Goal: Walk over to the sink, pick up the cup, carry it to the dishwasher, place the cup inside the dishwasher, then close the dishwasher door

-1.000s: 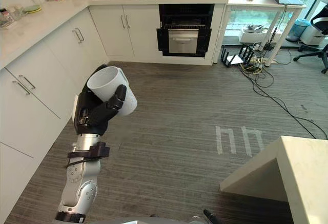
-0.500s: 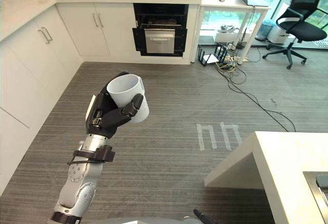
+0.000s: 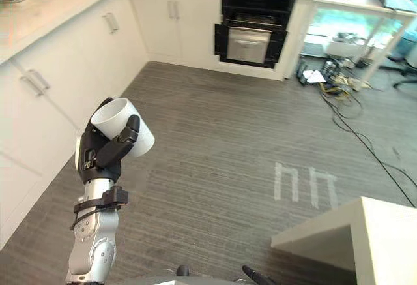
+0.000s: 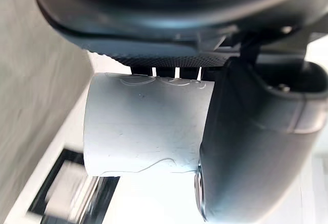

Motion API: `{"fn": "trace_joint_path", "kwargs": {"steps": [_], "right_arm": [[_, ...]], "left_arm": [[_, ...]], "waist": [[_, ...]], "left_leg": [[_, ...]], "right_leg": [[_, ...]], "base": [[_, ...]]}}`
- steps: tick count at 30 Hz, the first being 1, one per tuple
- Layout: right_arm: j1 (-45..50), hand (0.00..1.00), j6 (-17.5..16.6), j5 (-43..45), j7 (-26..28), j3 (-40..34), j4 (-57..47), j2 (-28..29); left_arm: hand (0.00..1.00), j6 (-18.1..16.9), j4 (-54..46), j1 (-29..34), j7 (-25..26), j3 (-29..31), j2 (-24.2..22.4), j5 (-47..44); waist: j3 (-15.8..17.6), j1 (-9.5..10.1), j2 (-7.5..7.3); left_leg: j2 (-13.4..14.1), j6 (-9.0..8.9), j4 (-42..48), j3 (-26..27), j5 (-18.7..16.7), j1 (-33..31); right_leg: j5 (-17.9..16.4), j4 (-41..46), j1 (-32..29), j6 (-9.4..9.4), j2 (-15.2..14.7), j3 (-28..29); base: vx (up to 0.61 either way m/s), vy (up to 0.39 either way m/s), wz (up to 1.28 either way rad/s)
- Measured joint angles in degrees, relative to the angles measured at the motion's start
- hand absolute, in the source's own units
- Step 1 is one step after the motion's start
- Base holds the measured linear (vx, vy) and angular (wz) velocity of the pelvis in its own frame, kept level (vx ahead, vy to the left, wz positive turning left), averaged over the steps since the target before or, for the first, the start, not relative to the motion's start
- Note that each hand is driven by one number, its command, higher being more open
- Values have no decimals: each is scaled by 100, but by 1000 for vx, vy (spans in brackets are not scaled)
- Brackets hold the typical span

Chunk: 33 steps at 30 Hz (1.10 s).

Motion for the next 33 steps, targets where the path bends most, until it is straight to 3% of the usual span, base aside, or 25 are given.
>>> {"fn": "trace_joint_path", "kwargs": {"steps": [3, 4, 5, 10, 11, 21, 25, 28, 31, 32, 33], "right_arm": [[-15, 100, -24, 169, 1, 7, 4, -5], [-9, 100, -25, 234, -43, -54, 0, -7], [32, 100, -25, 256, -67, -76, -1, -44], [11, 100, -23, 379, -25, -381, -50, -59], [-143, 100, -174, 323, 26, -604, -233, 251], [-115, 100, -173, 90, 26, -602, -234, 257], [-137, 100, -173, -133, 27, -602, -267, 252], [-90, 100, -171, -332, 19, -601, -240, 143], [-18, 100, -169, -347, -21, -559, -246, 57], [39, 100, -191, -344, -58, -494, -263, 43], [137, 100, -234, -319, -64, -500, -253, 67]], "left_arm": [[0, -35, -88, 23, -21, -146, -1, -27], [0, -70, -93, -1, -105, -231, 12, -63], [0, -75, -86, -70, -172, -414, 3, -134], [0, -177, -71, -501, -157, -969, 29, -119], [0, -99, 748, -692, -268, -889, 521, 112], [0, -87, 853, -675, -245, -831, 519, 112], [0, -90, 853, -509, -88, -613, 494, 221], [0, -91, 782, -467, 69, -465, 276, 274], [0, -118, 656, -393, 104, -278, 182, 277], [0, -171, 568, -323, 116, -226, 185, 278], [0, -187, 572, -320, 133, -234, 172, 280]], "waist": [[-35, -9, 17], [-42, -85, 24], [-54, -198, 46], [-94, -279, 89], [55, -567, -138], [87, -558, -158], [166, -523, -147], [212, -399, -103], [244, -392, -143], [289, -409, -219], [337, -428, -179]], "left_leg": [[-41, -144, -371, 40, 133, 63], [198, -91, -362, 881, 109, 59], [412, -156, -281, 1527, 213, 85], [175, -155, -719, 1578, 479, 379], [161, -145, -1181, 1669, 628, 708], [117, -145, -1185, 1552, 628, 700], [74, -141, -1186, 1372, 626, 721], [47, -124, -1184, 1178, 518, 718], [16, -16, -1117, 1001, 440, 804], [-53, 162, -986, 905, 293, 846], [-56, 264, -806, 756, 164, 858]], "right_leg": [[-51, 73, 36, 14, -85, -271], [-54, 76, 88, 24, -120, -429], [-98, 156, 154, 81, -190, -627], [-167, 406, 105, 190, -445, -427], [-4, -20, 299, 152, -263, -317], [-9, -16, 330, 143, -274, -369], [-79, 137, 352, 29, -325, -362], [-244, 835, 96, -185, -499, -108], [-296, 2474, -527, -274, -867, 507], [-232, 3166, -786, -411, -977, 991], [-402, 3642, -1056, -372, -835, 1578]], "base": [[-87, -10, 51], [-24, -14, 74], [13, -9, 71], [45, 77, 7], [7, 29, -3], [0, 0, 4], [4, 15, 11], [30, 79, 21], [63, 127, 33], [87, 73, 40], [99, 51, 48]]}}
